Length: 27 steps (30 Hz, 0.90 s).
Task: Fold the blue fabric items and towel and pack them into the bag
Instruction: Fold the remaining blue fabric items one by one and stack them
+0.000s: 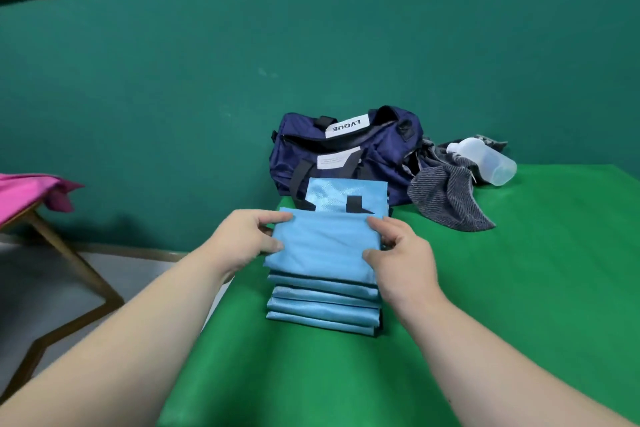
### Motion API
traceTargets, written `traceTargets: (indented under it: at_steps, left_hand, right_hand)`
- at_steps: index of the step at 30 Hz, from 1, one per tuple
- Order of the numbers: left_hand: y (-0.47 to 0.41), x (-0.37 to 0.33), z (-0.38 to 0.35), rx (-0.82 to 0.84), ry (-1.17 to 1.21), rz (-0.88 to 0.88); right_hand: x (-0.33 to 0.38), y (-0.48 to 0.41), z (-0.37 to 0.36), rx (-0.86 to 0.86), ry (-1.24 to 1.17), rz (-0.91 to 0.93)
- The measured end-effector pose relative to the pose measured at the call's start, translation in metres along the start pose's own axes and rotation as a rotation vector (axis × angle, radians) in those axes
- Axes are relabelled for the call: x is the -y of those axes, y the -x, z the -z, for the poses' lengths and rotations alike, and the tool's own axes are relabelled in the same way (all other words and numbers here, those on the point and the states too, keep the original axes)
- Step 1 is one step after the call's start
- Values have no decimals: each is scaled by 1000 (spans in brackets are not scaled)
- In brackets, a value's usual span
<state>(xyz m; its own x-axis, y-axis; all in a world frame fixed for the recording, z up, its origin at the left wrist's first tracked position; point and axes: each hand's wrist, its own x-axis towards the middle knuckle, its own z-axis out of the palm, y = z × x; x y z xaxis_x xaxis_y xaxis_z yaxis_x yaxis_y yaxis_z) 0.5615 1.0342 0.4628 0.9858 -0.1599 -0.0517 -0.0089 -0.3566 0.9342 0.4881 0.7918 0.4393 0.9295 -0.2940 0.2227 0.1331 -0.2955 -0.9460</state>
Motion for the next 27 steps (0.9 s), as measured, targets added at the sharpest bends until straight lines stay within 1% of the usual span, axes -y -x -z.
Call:
traceTargets:
  at_steps: [6, 9, 11, 14, 16, 18, 21, 23, 25, 27]
  left_hand:
    - [1, 25, -8, -9, -53, -78]
    - [1, 21, -9, -26, -28, -174]
    - [0, 13, -7, -41, 2, -230]
    - [-3, 4, -3, -62, 95, -259]
    - [-6, 1, -4, -65, 136, -263]
    - [-11, 5, -8, -60, 125, -235]
    - [-19, 23, -13, -26, 15, -158]
    - [-23, 34, -16, -8, -17, -127]
    - [-22, 33, -18, -12, -34, -137]
    - [-19, 32, -18, -1, -120, -158]
  right_hand:
    - [-18, 12, -5, 36, 100, 39]
    - [-15, 14, -4, 7, 97, 39]
    - [-8, 10, -2, -10, 117, 72]
    - [3, 2, 2, -48, 98, 116]
    - [6, -3, 4, -79, 73, 111]
    - [1, -6, 4, -85, 66, 86]
    - [-17, -4, 1, -10, 141, 48]
    - [-28, -1, -1, 28, 174, 33]
    - [-33, -3, 0, 32, 161, 35]
    - [-38, -5, 1, 48, 141, 28]
